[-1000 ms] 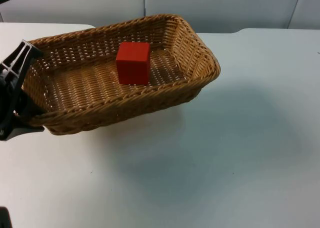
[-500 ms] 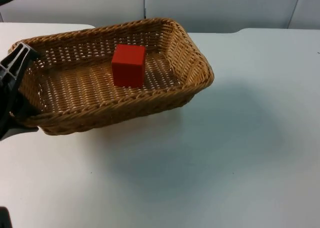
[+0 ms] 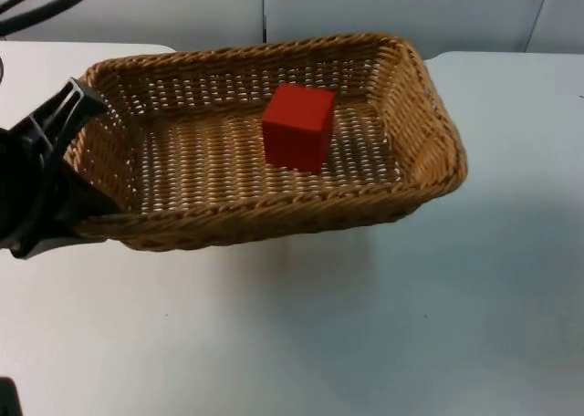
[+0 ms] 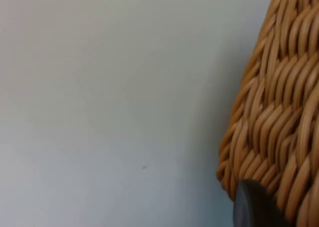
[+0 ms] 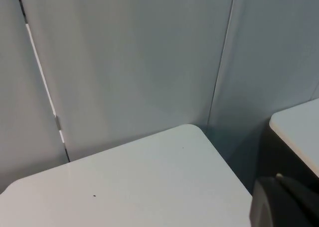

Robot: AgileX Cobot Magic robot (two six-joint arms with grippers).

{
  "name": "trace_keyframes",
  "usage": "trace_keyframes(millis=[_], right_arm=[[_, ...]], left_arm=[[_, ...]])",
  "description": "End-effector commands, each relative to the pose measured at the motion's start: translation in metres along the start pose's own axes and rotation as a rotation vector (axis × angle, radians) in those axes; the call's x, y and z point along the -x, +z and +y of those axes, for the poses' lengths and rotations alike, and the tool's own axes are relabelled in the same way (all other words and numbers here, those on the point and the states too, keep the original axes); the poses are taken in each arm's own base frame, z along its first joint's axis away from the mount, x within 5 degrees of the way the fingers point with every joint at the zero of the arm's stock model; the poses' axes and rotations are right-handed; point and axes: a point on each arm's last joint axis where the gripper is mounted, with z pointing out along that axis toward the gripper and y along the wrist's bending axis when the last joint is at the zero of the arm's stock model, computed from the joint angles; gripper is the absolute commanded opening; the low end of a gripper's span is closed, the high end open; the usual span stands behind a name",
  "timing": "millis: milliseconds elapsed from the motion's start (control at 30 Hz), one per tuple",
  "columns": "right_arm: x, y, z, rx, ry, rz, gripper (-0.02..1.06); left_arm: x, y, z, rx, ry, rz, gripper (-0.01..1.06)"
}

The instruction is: Pick up the basket with the left hand and place the cube into the basket with the right hand.

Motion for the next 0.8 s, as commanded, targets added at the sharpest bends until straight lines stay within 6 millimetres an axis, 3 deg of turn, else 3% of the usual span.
trace_keyframes(millis=[0, 67, 100, 167, 200, 333, 400, 600, 700, 767], right_arm=[[0.0, 0.0, 0.0, 0.003, 0.0, -0.011, 0.0], [0.0, 0.0, 0.0, 0.007, 0.002, -0.01, 0.0], [0.0, 0.0, 0.0, 0.007, 0.002, -0.01, 0.0], [0.0, 0.0, 0.001, 0.018, 0.002, -0.008, 0.0], [0.0, 0.0, 0.001, 0.018, 0.002, -0.008, 0.0], [0.0, 0.0, 0.001, 0.023, -0.005, -0.005, 0.0], [0.0, 0.0, 0.001, 0.023, -0.005, -0.005, 0.0], [0.0, 0.0, 0.001, 0.023, -0.005, -0.005, 0.0], [0.0, 0.0, 0.002, 0.023, -0.007, -0.007, 0.0], [0.0, 0.0, 0.002, 0.023, -0.013, -0.007, 0.0]], left_arm=[[-0.006, 0.003, -0.007, -0.066, -0.006, 0.079, 0.07], [-0.01, 0.008, -0.005, -0.078, -0.018, 0.124, 0.17], [-0.01, 0.008, -0.005, -0.078, -0.018, 0.124, 0.17], [-0.011, 0.012, -0.003, -0.076, -0.029, 0.152, 0.35], [-0.011, 0.012, -0.003, -0.076, -0.029, 0.152, 0.35], [-0.01, 0.014, 0.001, -0.049, -0.021, 0.135, 0.68], [-0.009, 0.014, 0.001, -0.042, -0.002, 0.126, 0.73], [0.003, 0.014, 0.002, 0.002, 0.097, 0.046, 0.73], [0.014, 0.011, -0.008, -0.041, 0.119, 0.019, 0.71], [0.029, 0.002, -0.031, -0.136, 0.155, -0.013, 0.61]])
